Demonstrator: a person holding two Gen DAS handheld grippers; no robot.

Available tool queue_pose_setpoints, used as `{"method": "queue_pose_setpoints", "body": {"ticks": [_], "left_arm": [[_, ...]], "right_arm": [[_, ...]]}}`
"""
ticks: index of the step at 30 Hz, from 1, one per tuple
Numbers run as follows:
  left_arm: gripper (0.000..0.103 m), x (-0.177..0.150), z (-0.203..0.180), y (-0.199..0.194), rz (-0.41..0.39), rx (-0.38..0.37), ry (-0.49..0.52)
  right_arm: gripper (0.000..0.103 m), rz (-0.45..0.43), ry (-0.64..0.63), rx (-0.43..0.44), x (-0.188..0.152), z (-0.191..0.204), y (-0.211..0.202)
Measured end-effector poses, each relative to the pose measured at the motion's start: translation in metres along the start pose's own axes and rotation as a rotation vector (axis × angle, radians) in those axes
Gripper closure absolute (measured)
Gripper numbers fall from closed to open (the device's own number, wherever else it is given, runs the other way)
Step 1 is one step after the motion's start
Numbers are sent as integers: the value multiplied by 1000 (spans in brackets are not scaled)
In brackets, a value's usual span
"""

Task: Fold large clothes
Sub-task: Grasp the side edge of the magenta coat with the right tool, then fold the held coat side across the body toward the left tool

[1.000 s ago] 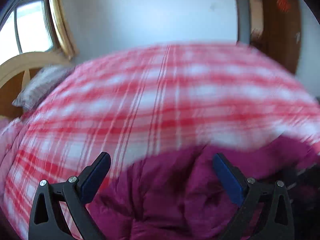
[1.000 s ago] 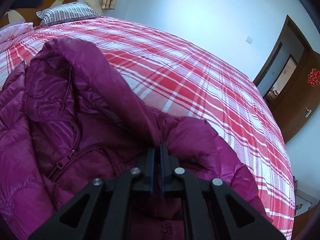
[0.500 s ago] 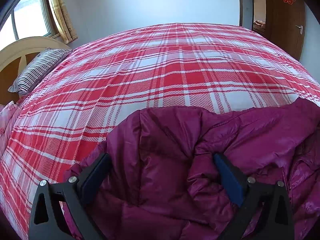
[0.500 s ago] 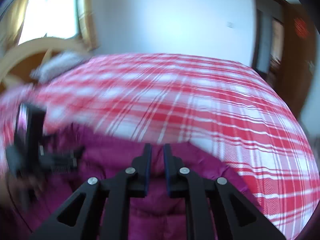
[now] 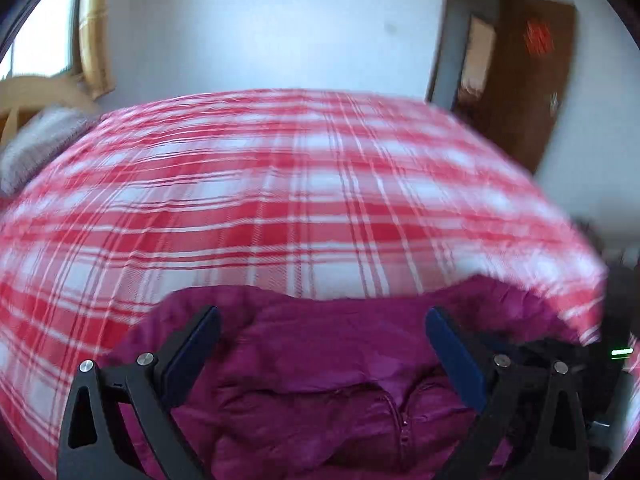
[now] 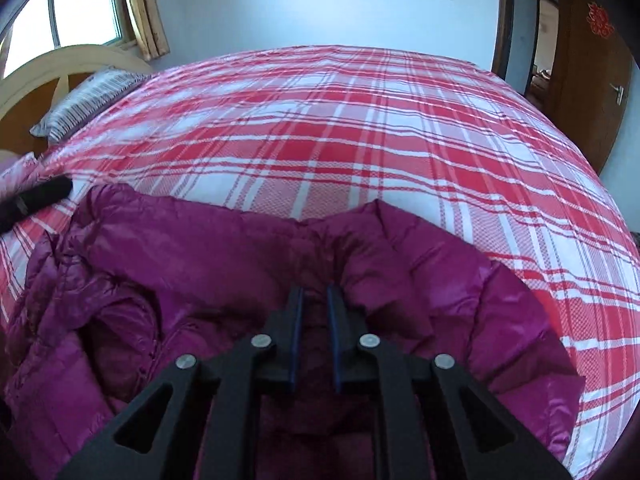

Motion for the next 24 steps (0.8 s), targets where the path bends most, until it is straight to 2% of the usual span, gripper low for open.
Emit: {"method": "queue_pose_setpoints", "body": {"ticks": [2,3,4,6,8,11,14,15,17,19,20,21,24], "left_arm": [[1,-12,-1,34,79,79,68],[1,-24,1,58,163,107,97],[1,-31,4,67,198,105,93],[1,-31,11,68,173,56,36],[1,-32,13,70,168,52,33],[1,-32,13,72,156,62,37],[1,-30,11,68,149,63,37],[1,-27,13,63,135,66,29],[1,-14,17,39,52,33,-9],[1,4,20,14,-57,-8,-60],[1,9,22,11,-73,1,-71],[1,11,22,15,-55,17,-72],[1,-9,22,61,124,85,-26]], "right_arm": [[88,6,-15,10,-1,3,-5],[88,3,-13,19,-1,4,-9],[88,-21,1,38,1,2,-19],[88,-79,35,58,7,-6,-36],[85,-156,112,76,21,-23,-56],[82,-188,197,69,42,-42,-60],[82,-144,212,70,54,-43,-40],[85,-124,208,71,54,-39,-34],[86,-38,190,83,39,-31,-10],[86,0,132,53,19,-25,2],[86,3,99,33,12,-23,6],[87,-4,79,24,6,-21,7],[88,-24,92,27,3,-24,6]]}}
Point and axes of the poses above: each gripper's, at about its wrist camera, not at the fingertips, and y roughly the way its jaws point, z to its left, x to its top, the point moved 8 cm from there along y, roughly the way its jaws point, and after that the axes turned 3 degrees about z, right-handed, at the moved point
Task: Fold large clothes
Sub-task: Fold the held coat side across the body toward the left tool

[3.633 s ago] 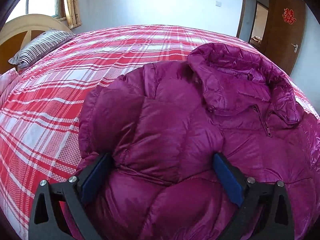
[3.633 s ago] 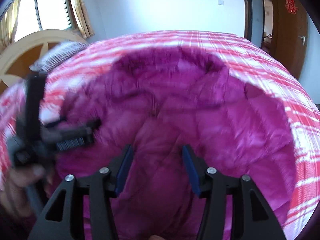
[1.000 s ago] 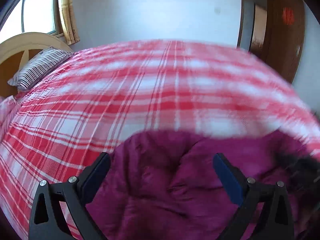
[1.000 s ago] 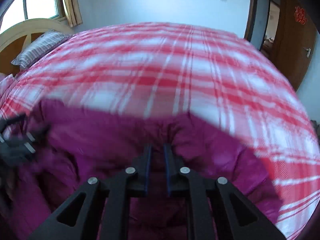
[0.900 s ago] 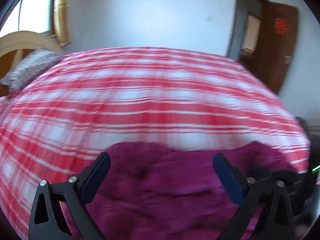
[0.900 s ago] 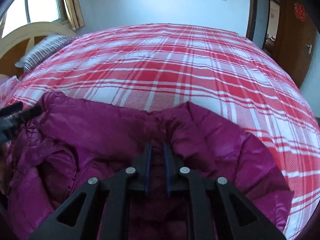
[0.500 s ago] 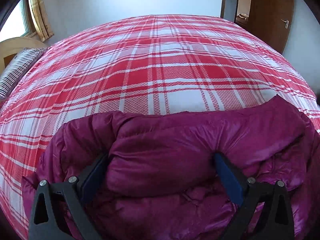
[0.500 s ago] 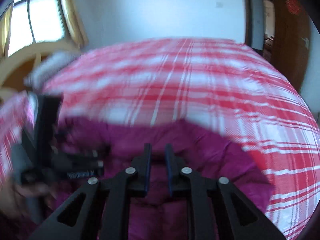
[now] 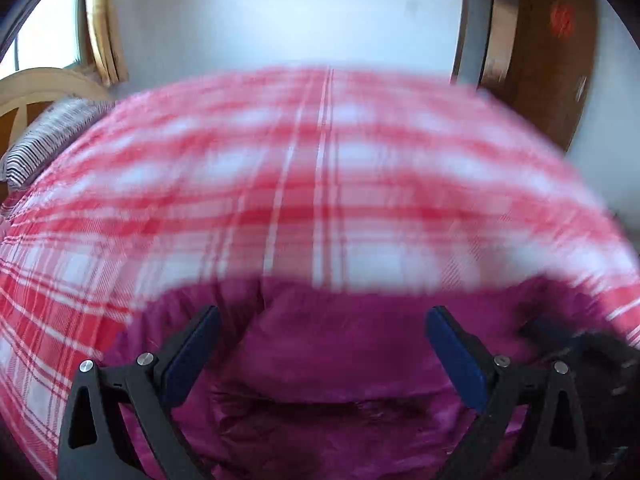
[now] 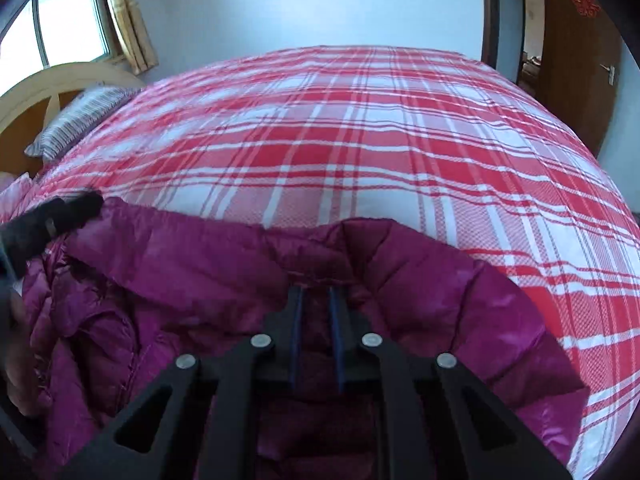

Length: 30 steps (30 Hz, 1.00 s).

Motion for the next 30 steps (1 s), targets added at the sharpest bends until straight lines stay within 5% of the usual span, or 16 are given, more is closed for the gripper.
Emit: {"method": "queue_pose_setpoints", "body": {"ticks": [2,30], "left_arm": [[1,-14,1,21,68,14,6],[1,-14,0,28,12,40,6]], "right_arm": [[88,1,-8,-10,-1,0,2],[89,12,-4,-38,-1,3,14]]}}
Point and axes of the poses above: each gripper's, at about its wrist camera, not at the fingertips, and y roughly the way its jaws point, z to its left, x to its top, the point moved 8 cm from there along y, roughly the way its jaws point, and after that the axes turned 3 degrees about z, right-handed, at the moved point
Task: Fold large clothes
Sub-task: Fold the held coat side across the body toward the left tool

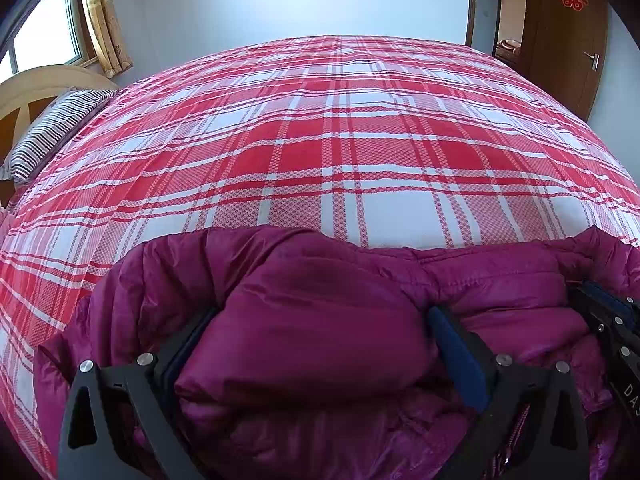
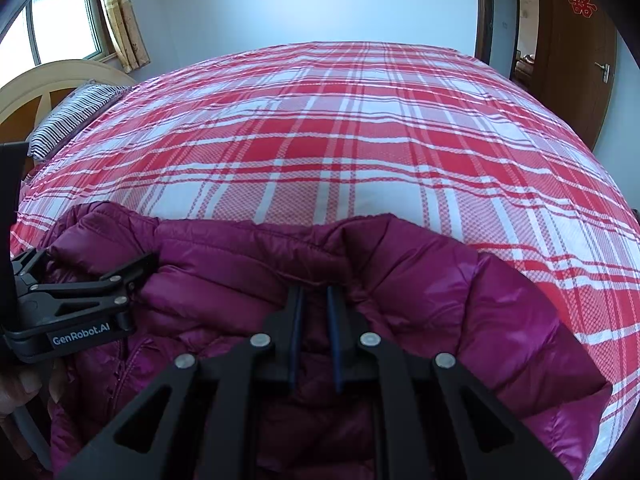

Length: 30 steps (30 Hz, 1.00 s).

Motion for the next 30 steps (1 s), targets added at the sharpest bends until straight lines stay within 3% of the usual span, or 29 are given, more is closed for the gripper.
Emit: {"method": "queue_pose_setpoints", "body": {"ticks": [30], "left_arm": [[0,2,-1,3,6,4,6]], "right_arm": [[89,0,-11,-18,1,0,1]]}}
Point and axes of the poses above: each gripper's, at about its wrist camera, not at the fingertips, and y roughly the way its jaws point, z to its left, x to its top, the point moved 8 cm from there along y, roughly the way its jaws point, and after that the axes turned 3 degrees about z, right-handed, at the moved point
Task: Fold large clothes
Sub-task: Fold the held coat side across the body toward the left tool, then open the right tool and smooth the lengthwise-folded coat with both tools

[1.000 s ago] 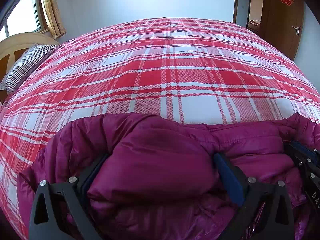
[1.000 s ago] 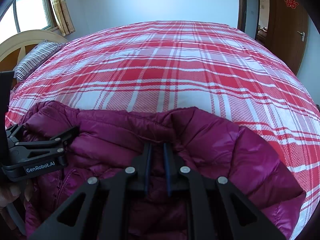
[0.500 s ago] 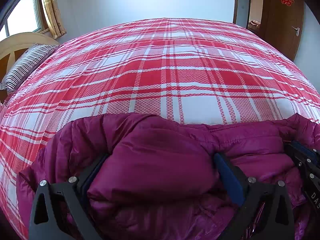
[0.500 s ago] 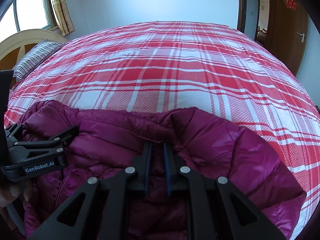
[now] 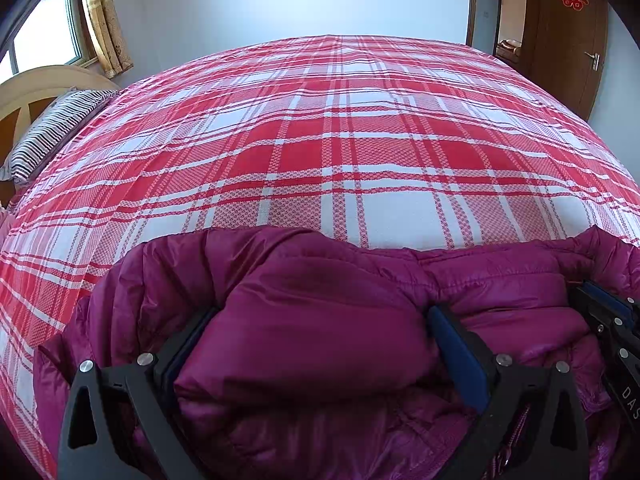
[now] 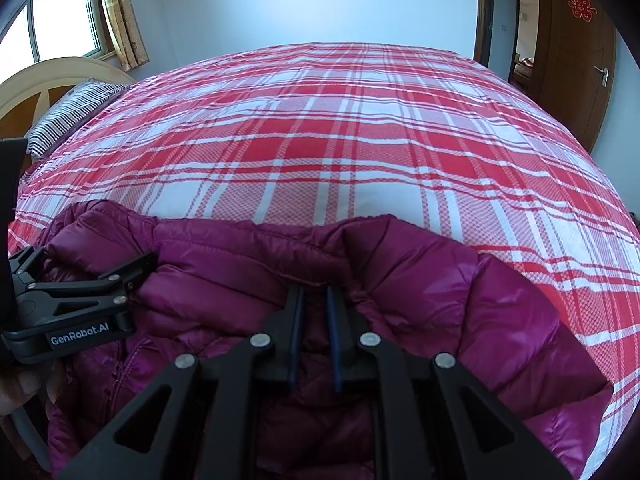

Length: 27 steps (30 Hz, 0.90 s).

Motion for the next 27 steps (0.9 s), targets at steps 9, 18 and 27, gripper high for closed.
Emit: {"method": "queue_pose_setpoints", "body": {"ticks": [9,18,27], "left_arm": [[1,8,6,-40,0,-68,15],[1,-46,29,-137,-138,-143,35],[1,-137,56,-197,-158,-165,47]], "right_arm": [[87,10,-27,-17,4,2,-5],[50,-72,25,55,-10,3,-63],[44,-38,55,90,-73,4,-129]]}}
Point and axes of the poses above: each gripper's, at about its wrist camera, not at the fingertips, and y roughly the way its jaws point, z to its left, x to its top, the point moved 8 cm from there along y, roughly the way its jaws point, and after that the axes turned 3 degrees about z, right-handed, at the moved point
